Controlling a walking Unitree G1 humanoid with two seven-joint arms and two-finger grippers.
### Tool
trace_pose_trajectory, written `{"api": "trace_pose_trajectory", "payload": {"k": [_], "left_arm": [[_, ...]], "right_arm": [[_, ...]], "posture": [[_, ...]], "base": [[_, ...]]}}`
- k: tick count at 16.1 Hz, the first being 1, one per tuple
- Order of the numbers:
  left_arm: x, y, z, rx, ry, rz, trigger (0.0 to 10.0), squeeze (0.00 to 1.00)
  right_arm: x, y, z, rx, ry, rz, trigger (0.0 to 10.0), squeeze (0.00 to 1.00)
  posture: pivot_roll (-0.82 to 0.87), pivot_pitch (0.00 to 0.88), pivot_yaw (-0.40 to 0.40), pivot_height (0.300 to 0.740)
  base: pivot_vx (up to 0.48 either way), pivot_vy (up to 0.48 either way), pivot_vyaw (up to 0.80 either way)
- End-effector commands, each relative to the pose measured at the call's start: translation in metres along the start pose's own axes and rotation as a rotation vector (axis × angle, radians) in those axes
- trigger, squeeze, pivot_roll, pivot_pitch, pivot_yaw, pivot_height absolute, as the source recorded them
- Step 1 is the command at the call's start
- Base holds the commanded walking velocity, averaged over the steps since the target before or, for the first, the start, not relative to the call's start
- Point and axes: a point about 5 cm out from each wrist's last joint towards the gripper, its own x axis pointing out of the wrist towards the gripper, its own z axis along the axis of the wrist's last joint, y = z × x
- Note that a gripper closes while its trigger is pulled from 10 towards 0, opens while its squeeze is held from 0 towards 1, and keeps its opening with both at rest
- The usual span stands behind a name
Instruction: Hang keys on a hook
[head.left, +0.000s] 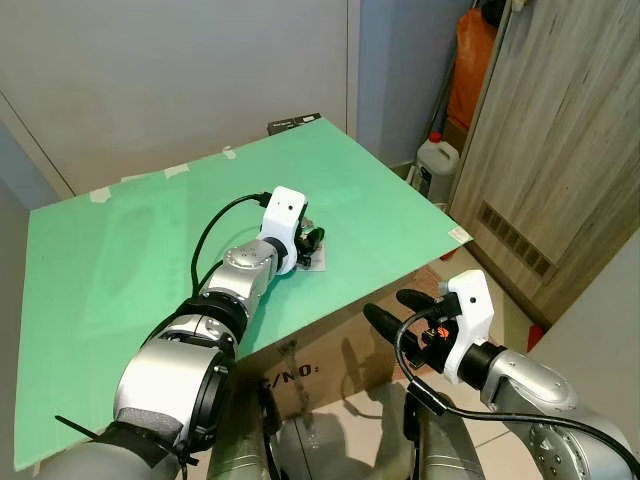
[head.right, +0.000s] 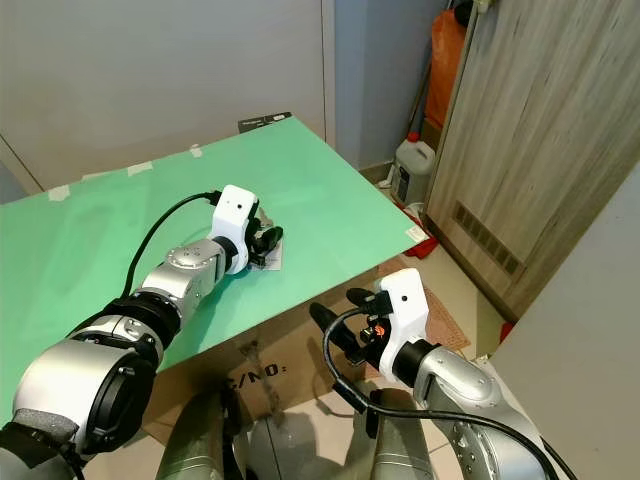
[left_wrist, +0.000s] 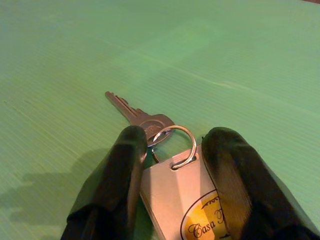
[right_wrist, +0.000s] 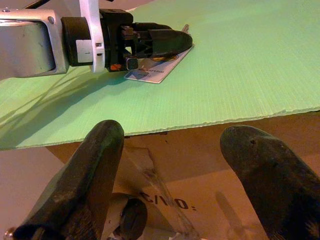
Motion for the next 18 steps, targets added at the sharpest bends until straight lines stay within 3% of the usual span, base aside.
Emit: {"api": "trace_pose_trajectory", "payload": {"k": [1,12,15,18], "left_arm": [[-0.001,0.000,-0.013,0.003,0.073,-0.005,0.0,0.00],[-0.002,-0.004,-0.016,0.107,0.053,-0.037,0.0,0.00],[-0.001,-0.004,-0.008,0.102,0.000,-0.044,0.0,0.00],[-0.001,-0.008,0.017,0.092,-0.168,-0.074,0.0,0.00]], "right_arm": [[-0.001,0.004,0.004,-0.006,-0.010,0.010,10.0,0.00],[-0.003,0.003,0.000,0.002,0.006,-0.002,10.0,0.00],[-0.003,0.002,-0.001,0.004,0.007,-0.005,10.0,0.00],[-0.003,0.001,-0.003,0.006,0.010,-0.012,10.0,0.00]], "posture": [[-0.22,0.015,0.093,0.574],[-0.23,0.006,0.090,0.574],[-0.23,0.003,0.092,0.574],[-0.22,0.000,0.089,0.574]], "base": [[0.000,0.000,0.00],[0.000,0.000,0.00],[0.000,0.000,0.00],[0.000,0.000,0.00]]}}
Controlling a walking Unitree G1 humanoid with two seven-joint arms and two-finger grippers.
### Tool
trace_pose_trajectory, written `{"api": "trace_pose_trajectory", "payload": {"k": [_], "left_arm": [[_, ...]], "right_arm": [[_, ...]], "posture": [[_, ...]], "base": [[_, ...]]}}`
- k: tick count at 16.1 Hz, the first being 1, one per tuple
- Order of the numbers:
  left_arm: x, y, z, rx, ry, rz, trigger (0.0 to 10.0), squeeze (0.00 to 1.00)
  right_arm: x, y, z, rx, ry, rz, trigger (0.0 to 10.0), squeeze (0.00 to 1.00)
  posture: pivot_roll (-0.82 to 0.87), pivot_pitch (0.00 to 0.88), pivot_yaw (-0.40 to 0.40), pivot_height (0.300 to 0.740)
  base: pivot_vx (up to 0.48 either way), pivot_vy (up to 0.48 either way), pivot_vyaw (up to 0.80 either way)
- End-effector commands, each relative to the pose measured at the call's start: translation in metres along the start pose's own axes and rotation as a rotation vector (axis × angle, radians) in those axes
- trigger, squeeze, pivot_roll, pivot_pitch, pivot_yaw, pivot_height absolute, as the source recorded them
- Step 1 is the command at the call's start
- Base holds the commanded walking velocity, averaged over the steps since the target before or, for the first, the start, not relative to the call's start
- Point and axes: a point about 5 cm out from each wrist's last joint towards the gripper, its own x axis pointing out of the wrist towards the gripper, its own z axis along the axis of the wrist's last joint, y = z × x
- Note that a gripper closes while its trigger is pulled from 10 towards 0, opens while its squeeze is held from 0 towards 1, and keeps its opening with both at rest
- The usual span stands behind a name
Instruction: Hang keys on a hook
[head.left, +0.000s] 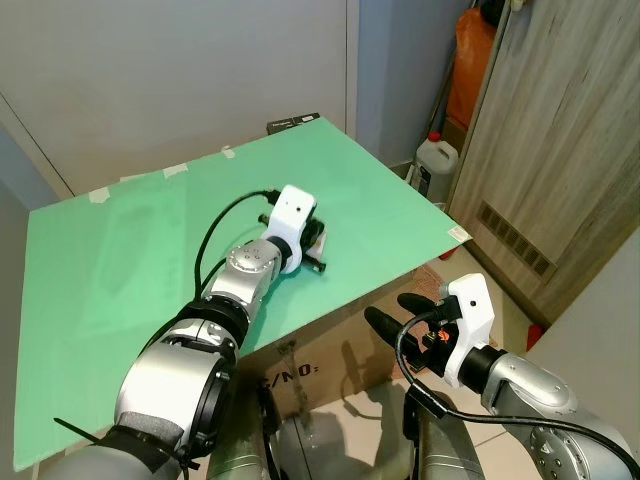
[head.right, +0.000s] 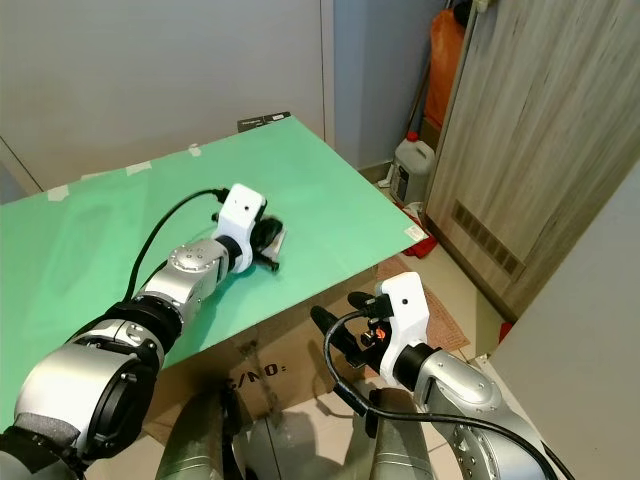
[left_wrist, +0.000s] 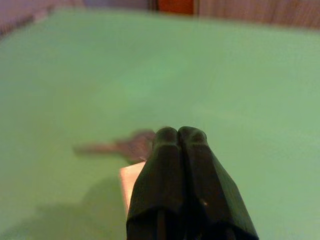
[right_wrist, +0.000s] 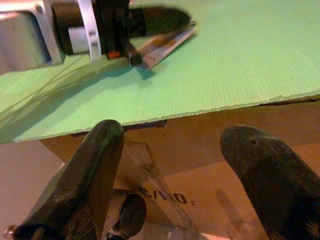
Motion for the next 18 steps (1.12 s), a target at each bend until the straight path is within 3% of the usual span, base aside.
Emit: {"api": "trace_pose_trajectory", "payload": {"k": [1,5,10,11,12,15,18], "left_arm": [[0.000,0.000,0.007,0.006,-0.052,-0.011,0.0,0.00],[0.000,-0.004,0.008,0.038,-0.084,-0.028,0.0,0.00],[0.002,-0.005,0.030,0.054,-0.179,-0.038,0.0,0.00],[0.002,-0.003,0.029,0.075,-0.159,-0.021,1.1,0.00],[0.001,0.002,0.024,0.085,-0.123,0.008,10.0,0.00],[-0.001,0.013,0.020,0.098,-0.068,0.039,10.0,0.00],[-0.001,0.016,0.018,0.059,-0.040,0.047,10.0,0.00]], "right_arm": [[-0.001,0.001,0.001,-0.002,-0.002,0.000,10.0,0.00],[0.001,0.001,0.000,-0.001,0.001,0.002,10.0,0.00],[0.001,0.001,-0.001,0.004,-0.001,-0.005,10.0,0.00],[0.001,0.000,-0.001,0.005,-0.002,-0.006,10.0,0.00],[0.002,0.000,-0.001,0.005,-0.002,-0.006,10.0,0.00],[0.002,0.001,-0.001,0.005,0.000,-0.004,10.0,0.00],[0.000,0.001,-0.002,0.006,0.003,-0.009,10.0,0.00]], "posture": [[-0.22,0.000,0.089,0.574],[-0.22,0.000,0.087,0.574],[-0.21,0.000,0.094,0.574],[-0.21,0.000,0.094,0.574],[-0.21,0.000,0.094,0.574],[-0.22,0.006,0.091,0.574],[-0.22,0.011,0.096,0.574]], "base": [[0.000,0.000,0.00],[0.000,0.000,0.00],[0.000,0.000,0.00],[0.000,0.000,0.00],[0.000,0.000,0.00],[0.000,0.000,0.00],[0.000,0.000,0.00]]}}
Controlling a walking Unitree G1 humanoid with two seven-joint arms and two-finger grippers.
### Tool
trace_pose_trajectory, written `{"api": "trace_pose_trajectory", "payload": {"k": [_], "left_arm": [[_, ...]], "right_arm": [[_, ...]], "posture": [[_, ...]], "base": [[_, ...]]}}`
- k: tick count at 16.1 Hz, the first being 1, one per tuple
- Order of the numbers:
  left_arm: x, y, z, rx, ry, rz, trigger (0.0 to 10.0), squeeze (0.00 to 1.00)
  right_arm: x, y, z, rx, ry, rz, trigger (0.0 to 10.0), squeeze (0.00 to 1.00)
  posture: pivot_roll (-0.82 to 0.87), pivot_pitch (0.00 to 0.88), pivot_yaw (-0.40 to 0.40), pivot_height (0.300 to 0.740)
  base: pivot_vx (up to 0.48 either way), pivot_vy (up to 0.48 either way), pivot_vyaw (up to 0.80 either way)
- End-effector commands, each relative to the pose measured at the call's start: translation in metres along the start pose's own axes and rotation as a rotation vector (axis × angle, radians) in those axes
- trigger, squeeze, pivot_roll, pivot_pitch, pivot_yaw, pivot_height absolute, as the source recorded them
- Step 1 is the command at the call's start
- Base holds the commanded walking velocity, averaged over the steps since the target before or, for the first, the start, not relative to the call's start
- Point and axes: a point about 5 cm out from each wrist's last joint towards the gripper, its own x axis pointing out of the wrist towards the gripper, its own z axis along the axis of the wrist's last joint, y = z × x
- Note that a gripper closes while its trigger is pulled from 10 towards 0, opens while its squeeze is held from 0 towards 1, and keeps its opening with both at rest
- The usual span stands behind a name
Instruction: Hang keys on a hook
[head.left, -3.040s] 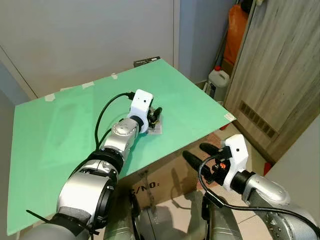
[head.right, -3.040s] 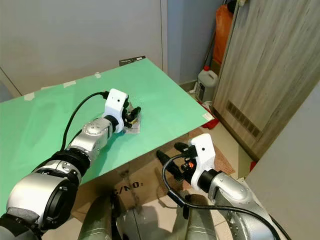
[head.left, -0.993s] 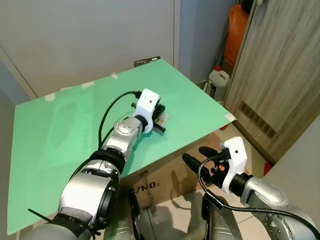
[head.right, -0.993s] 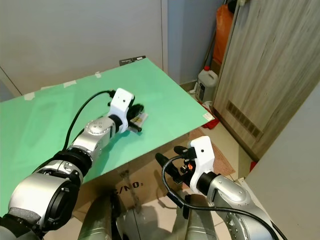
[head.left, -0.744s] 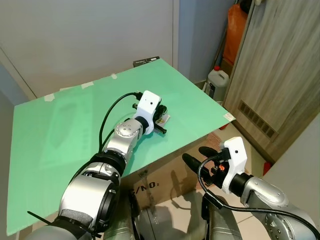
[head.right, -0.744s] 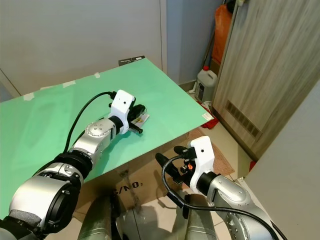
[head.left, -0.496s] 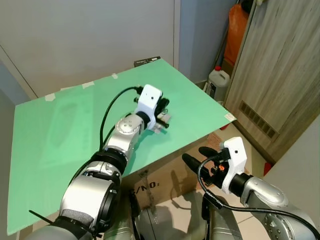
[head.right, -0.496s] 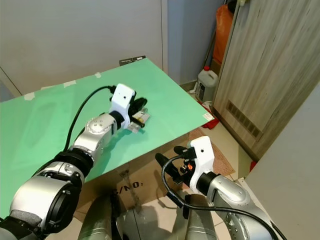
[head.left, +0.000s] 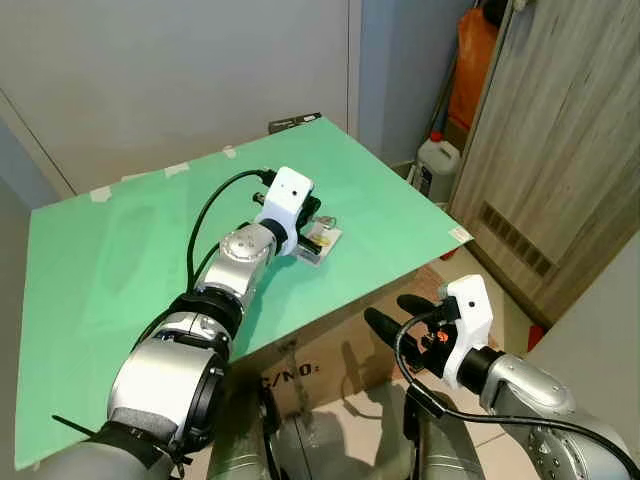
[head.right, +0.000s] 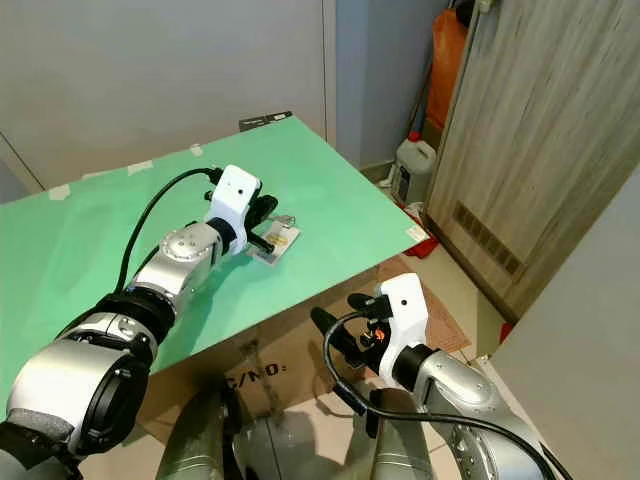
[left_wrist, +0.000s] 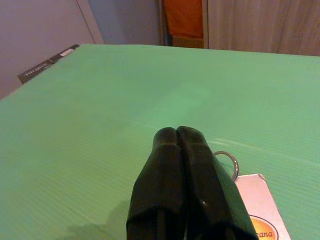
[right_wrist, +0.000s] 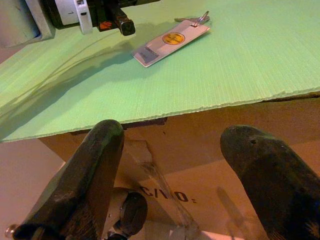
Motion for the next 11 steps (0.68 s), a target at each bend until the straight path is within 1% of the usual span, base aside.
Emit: {"api": "trace_pose_trajectory", "payload": {"k": [1,4,5,6,7,8,9,11], "left_arm": [[0.001,0.001,0.001,-0.026,0.011,-0.004,10.0,0.00],[0.002,-0.008,-0.003,-0.035,0.016,-0.054,10.0,0.00],[0.001,-0.010,-0.008,-0.086,0.027,-0.048,10.0,0.00],[0.000,-0.012,-0.014,-0.110,0.047,-0.036,10.0,0.00],[-0.001,-0.014,-0.022,-0.107,0.074,-0.009,10.0,0.00],[-0.002,-0.015,-0.027,-0.123,0.088,0.017,10.0,0.00],[-0.003,-0.019,-0.030,-0.155,0.089,0.016,10.0,0.00],[-0.002,-0.025,-0.033,-0.165,0.091,-0.007,10.0,0.00]], "right_arm": [[-0.001,0.002,0.001,-0.003,-0.004,-0.006,10.0,0.00],[-0.001,0.002,0.000,-0.003,-0.004,-0.008,10.0,0.00],[0.000,0.002,0.000,-0.003,-0.003,-0.006,10.0,0.00],[0.000,0.002,0.000,-0.003,-0.002,-0.004,10.0,0.00],[0.000,0.002,0.000,-0.003,-0.001,-0.002,10.0,0.00],[0.000,0.002,-0.001,-0.003,0.000,-0.001,10.0,0.00],[0.000,0.002,-0.001,-0.002,0.002,0.000,10.0,0.00],[0.000,0.002,-0.002,-0.001,0.005,0.003,10.0,0.00]], "posture": [[-0.23,0.009,0.098,0.574],[-0.22,0.005,0.100,0.574],[-0.22,0.000,0.098,0.574],[-0.22,0.000,0.098,0.574],[-0.21,0.000,0.098,0.574],[-0.21,0.000,0.095,0.574],[-0.21,0.000,0.094,0.574],[-0.21,0.000,0.093,0.574]], "base": [[0.000,0.000,0.00],[0.000,0.000,0.00],[0.000,0.000,0.00],[0.000,0.000,0.00],[0.000,0.000,0.00],[0.000,0.000,0.00],[0.000,0.000,0.00],[0.000,0.000,0.00]]}}
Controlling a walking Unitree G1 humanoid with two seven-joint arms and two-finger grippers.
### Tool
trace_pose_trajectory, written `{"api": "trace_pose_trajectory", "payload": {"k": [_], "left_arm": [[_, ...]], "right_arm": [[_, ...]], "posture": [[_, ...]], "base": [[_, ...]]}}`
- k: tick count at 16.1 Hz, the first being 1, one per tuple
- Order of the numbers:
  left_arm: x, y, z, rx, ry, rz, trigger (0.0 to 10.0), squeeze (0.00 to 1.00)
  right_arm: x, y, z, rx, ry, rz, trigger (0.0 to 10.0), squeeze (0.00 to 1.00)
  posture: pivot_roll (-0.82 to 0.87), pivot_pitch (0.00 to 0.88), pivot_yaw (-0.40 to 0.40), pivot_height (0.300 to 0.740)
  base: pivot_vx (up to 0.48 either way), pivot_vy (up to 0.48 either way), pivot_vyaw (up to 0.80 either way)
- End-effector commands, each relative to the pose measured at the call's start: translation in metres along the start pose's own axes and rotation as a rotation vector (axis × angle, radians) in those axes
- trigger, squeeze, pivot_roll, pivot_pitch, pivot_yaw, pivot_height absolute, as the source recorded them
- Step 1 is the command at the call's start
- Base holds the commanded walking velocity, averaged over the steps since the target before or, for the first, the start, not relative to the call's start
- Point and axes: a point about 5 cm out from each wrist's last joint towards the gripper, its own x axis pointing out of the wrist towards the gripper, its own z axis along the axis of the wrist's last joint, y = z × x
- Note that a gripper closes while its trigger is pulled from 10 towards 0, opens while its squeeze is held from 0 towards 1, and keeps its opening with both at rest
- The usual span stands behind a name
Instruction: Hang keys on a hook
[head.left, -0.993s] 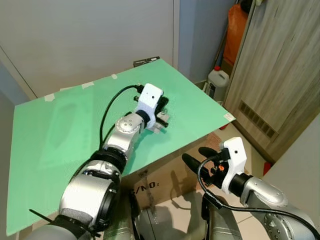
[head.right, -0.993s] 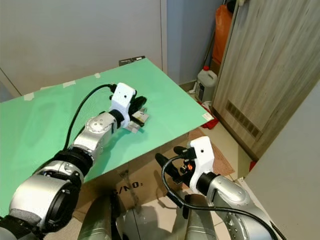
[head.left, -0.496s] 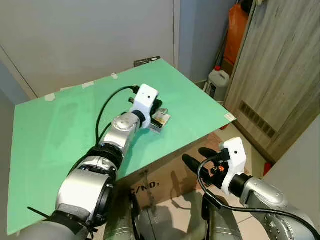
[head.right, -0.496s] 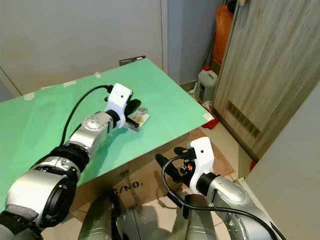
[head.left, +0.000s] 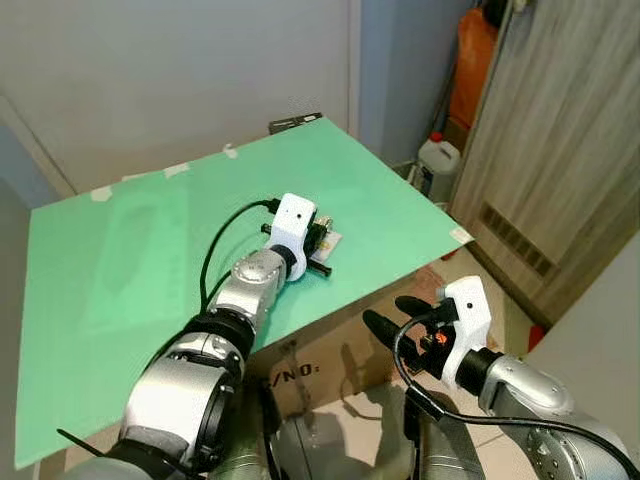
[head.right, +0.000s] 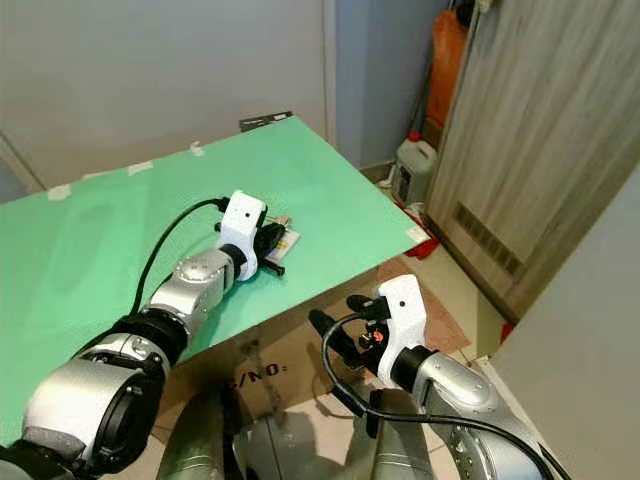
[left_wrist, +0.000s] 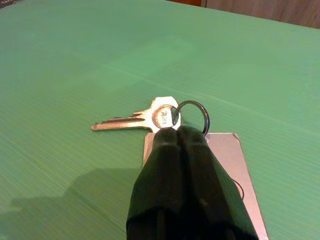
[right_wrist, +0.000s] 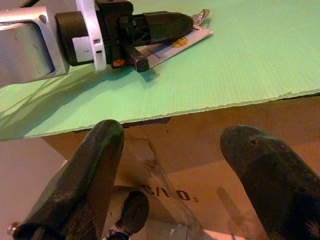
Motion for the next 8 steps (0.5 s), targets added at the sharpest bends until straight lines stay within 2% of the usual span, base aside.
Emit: {"api": "trace_pose_trajectory", "payload": {"k": [1,3,5,8], "left_arm": [[0.000,-0.002,-0.005,-0.028,0.018,-0.010,10.0,0.00],[-0.001,-0.005,-0.010,-0.048,0.041,-0.010,10.0,0.00],[-0.006,-0.008,-0.027,-0.103,0.090,0.031,10.0,0.00],[-0.014,-0.010,-0.037,-0.118,0.105,0.039,10.0,0.00]], "right_arm": [[0.000,0.001,-0.001,-0.001,0.001,-0.001,10.0,0.00],[0.000,0.001,0.000,0.000,0.000,0.000,10.0,0.00],[0.000,0.000,-0.001,0.003,0.000,-0.001,10.0,0.00],[0.002,0.000,-0.001,0.005,0.001,0.004,10.0,0.00]], "posture": [[-0.21,0.000,0.095,0.574],[-0.21,0.000,0.096,0.574],[-0.20,0.000,0.099,0.574],[-0.18,0.000,0.094,0.574]], "base": [[0.000,0.000,0.00],[0.000,0.000,0.00],[0.000,0.000,0.00],[0.000,0.000,0.00]]}}
